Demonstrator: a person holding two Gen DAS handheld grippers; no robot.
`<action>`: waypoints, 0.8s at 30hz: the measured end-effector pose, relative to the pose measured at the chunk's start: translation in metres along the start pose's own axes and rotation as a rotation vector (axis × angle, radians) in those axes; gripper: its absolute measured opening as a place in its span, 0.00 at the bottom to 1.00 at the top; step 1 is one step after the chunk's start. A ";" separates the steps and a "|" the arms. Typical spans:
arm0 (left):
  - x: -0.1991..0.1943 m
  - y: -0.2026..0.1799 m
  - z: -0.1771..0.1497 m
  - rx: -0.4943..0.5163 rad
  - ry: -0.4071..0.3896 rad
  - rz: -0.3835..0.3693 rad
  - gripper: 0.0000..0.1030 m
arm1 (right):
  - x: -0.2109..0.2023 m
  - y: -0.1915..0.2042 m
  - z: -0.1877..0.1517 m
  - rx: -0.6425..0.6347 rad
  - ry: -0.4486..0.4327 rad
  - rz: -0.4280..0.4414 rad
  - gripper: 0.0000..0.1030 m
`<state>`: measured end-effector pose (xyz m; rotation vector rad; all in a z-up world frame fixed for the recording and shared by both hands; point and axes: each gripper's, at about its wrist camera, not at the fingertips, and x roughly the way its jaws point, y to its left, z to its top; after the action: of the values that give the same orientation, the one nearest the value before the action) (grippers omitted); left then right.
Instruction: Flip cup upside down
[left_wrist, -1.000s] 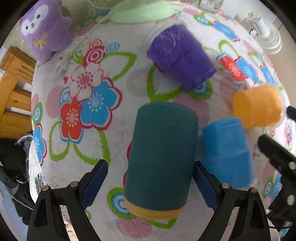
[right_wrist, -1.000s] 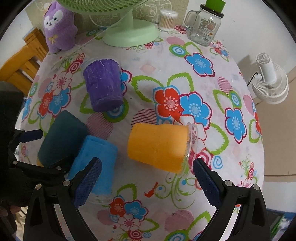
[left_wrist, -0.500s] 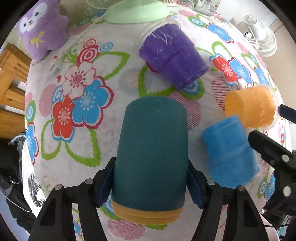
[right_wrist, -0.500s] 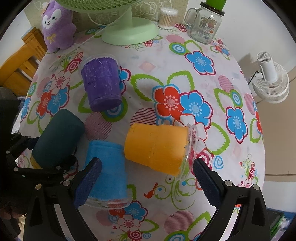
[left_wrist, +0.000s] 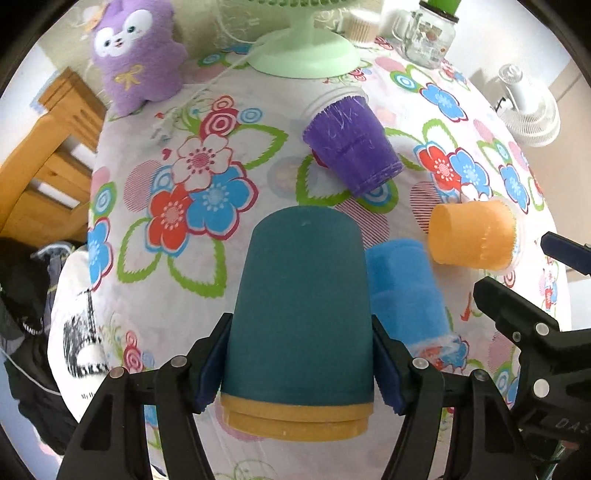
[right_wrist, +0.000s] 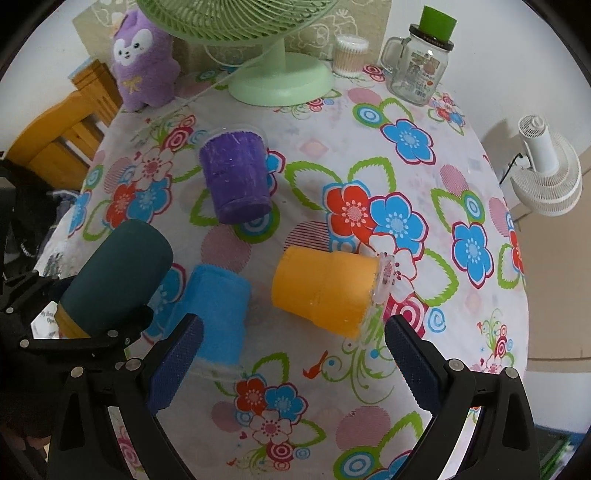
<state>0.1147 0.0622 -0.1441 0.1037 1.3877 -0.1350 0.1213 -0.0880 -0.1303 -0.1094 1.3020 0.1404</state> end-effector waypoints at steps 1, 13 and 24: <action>-0.003 0.000 -0.005 -0.008 -0.003 0.005 0.68 | -0.002 0.000 -0.001 -0.004 -0.003 0.002 0.97; -0.041 -0.032 -0.038 -0.111 -0.040 0.027 0.68 | -0.036 -0.017 -0.025 -0.082 -0.037 0.062 0.97; -0.054 -0.088 -0.066 -0.215 -0.066 0.004 0.68 | -0.053 -0.052 -0.049 -0.152 -0.025 0.096 0.97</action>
<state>0.0272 -0.0125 -0.1025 -0.0772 1.3274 0.0144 0.0698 -0.1498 -0.0924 -0.1743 1.2708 0.3217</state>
